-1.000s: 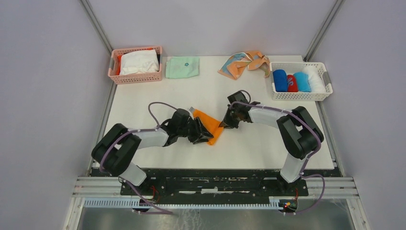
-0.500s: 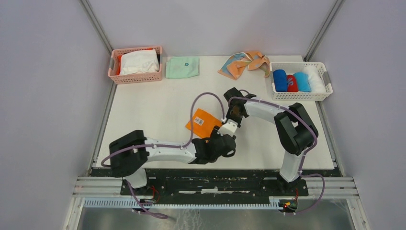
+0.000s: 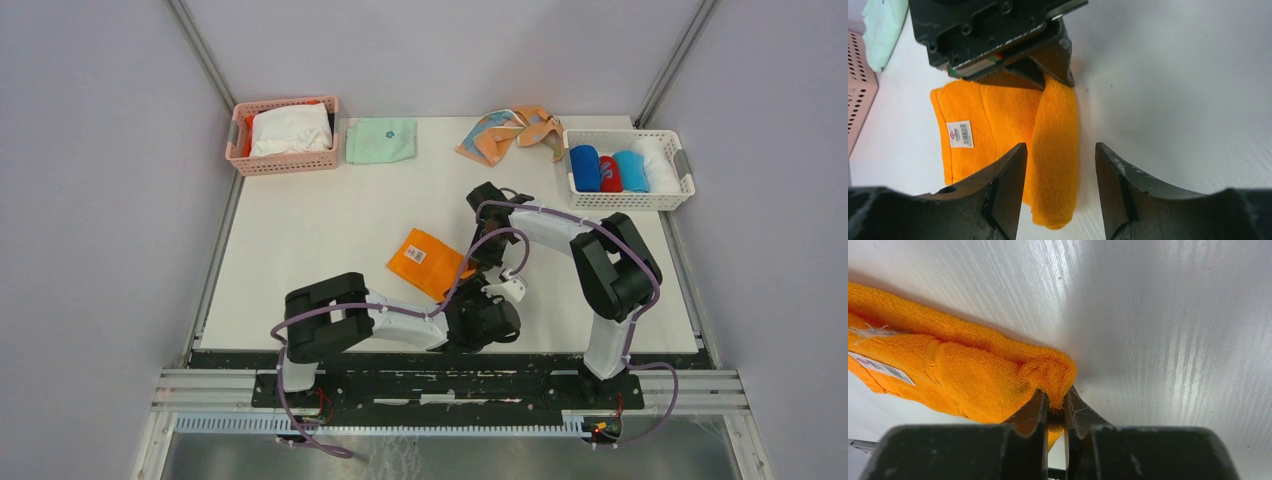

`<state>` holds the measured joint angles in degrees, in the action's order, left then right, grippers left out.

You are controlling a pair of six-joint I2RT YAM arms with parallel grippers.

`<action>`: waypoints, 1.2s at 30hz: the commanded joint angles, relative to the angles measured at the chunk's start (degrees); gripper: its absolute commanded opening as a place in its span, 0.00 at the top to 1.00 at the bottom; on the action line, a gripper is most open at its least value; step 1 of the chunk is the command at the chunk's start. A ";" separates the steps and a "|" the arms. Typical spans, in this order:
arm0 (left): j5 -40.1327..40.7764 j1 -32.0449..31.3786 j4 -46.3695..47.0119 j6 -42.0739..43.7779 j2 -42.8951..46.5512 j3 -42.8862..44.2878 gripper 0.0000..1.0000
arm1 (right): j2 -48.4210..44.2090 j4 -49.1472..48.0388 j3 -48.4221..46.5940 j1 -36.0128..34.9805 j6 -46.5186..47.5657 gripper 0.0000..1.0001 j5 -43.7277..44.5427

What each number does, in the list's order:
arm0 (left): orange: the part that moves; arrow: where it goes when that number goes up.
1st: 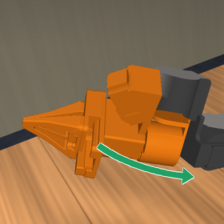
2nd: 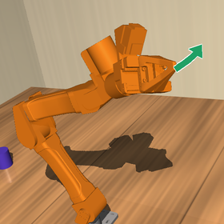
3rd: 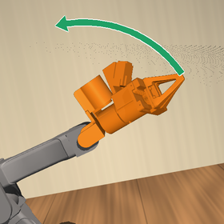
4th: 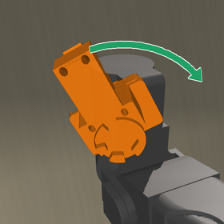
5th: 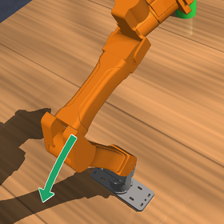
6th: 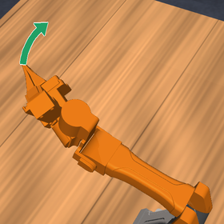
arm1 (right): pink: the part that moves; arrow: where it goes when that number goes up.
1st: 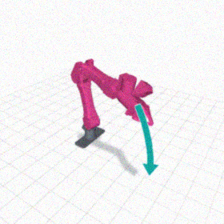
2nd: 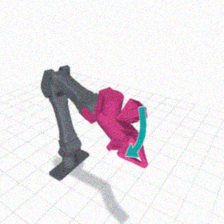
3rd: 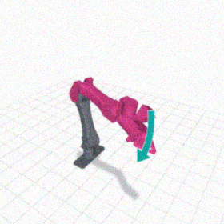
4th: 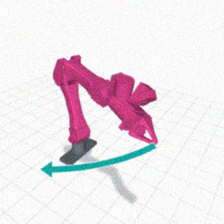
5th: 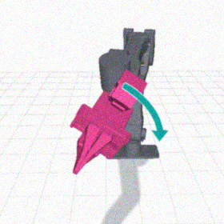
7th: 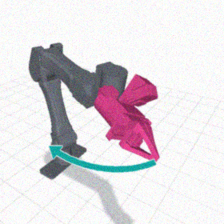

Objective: Roll the towels
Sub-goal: Roll the towel at the center of the board.

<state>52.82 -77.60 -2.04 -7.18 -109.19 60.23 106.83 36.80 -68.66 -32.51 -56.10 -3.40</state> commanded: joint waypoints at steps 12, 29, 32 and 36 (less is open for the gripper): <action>7.18 -0.20 -6.35 2.32 -11.81 8.63 0.54 | 2.08 0.82 -0.07 0.37 1.07 0.89 -1.96; 1.36 3.97 -9.26 -4.15 -8.74 6.54 0.89 | -0.99 -2.89 0.99 1.38 5.12 0.85 -5.37; -2.16 5.03 -9.18 -5.68 -6.52 5.43 0.97 | -2.62 -5.01 1.82 1.93 6.14 0.77 -7.33; -13.22 8.06 -7.92 -9.99 -1.11 2.47 0.97 | -7.30 -8.20 3.42 3.46 7.40 0.62 -8.64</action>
<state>52.97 -73.49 -9.02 -7.84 -115.70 66.11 105.75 31.20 -66.54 -30.65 -51.48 -10.44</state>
